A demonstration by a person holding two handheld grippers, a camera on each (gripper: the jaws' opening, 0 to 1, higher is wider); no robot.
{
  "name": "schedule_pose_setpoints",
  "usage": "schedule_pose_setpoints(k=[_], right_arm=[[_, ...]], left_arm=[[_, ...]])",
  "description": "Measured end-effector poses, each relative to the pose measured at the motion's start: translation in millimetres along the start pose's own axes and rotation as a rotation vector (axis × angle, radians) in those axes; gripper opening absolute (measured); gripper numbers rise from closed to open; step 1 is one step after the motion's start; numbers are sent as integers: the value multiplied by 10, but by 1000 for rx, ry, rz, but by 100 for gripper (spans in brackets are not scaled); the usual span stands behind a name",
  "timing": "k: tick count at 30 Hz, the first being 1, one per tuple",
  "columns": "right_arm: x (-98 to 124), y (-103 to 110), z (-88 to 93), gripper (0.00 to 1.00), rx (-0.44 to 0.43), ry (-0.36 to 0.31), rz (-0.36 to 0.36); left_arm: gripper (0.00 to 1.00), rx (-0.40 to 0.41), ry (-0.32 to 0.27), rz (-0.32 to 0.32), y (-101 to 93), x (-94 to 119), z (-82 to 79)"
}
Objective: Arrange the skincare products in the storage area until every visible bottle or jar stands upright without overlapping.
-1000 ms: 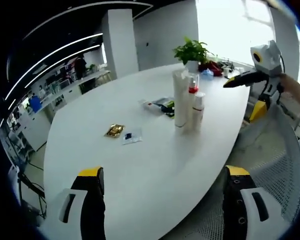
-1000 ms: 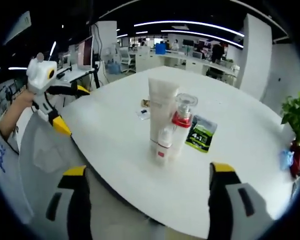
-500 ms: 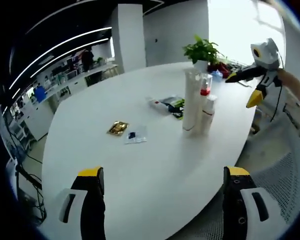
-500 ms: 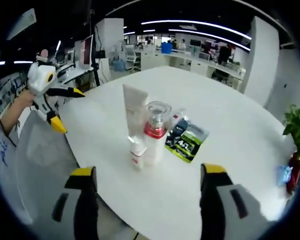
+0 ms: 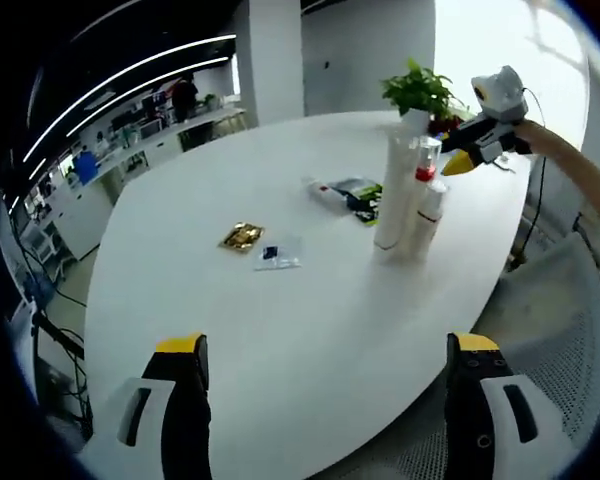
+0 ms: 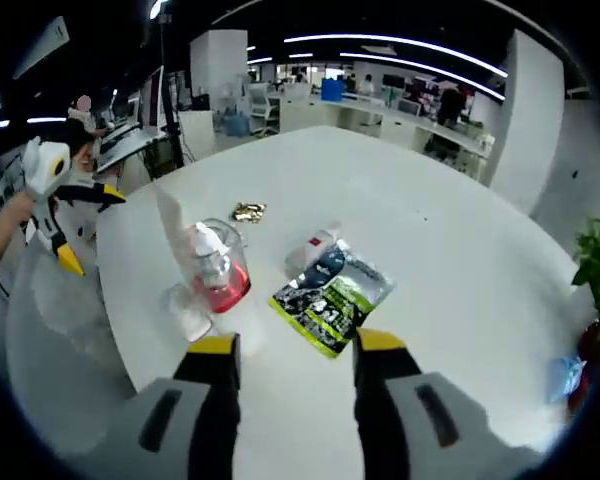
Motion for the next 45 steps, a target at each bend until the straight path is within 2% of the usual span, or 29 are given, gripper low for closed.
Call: schedule_pose_setpoints(k=[5, 13, 21, 28, 33, 36, 45], right_arm=[[-253, -140, -101, 37, -7, 1, -26], [-707, -401, -242, 33, -15, 45, -66], [-1168, -433, -443, 34, -32, 75, -133], [-1531, -386, -495, 35, -35, 134, -182], [-1671, -335, -546, 35, -54, 146, -180], [-1780, -384, -545, 36, -33, 181, -160], [-1903, -297, -494, 36, 3, 245, -157]], left_arm=[[96, 10, 18, -8, 11, -8, 15], [94, 41, 15, -20, 26, -15, 44], [94, 75, 27, -28, 79, -37, 140], [93, 86, 37, -30, 125, -44, 179], [92, 96, 42, -31, 150, -69, 195], [92, 100, 45, -30, 143, -75, 209], [92, 115, 58, -28, 144, -83, 269]])
Point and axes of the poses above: the point that each gripper's makers call its tool centre point, and the gripper's own axes: x roughly backward along the fingers, y roughly to its left, z roughly out of its underside, the point moved 6 cm from there along x, roughly backward along the fingers, and after that the axes turned 1 degree about -z, right-handed, at the moved point
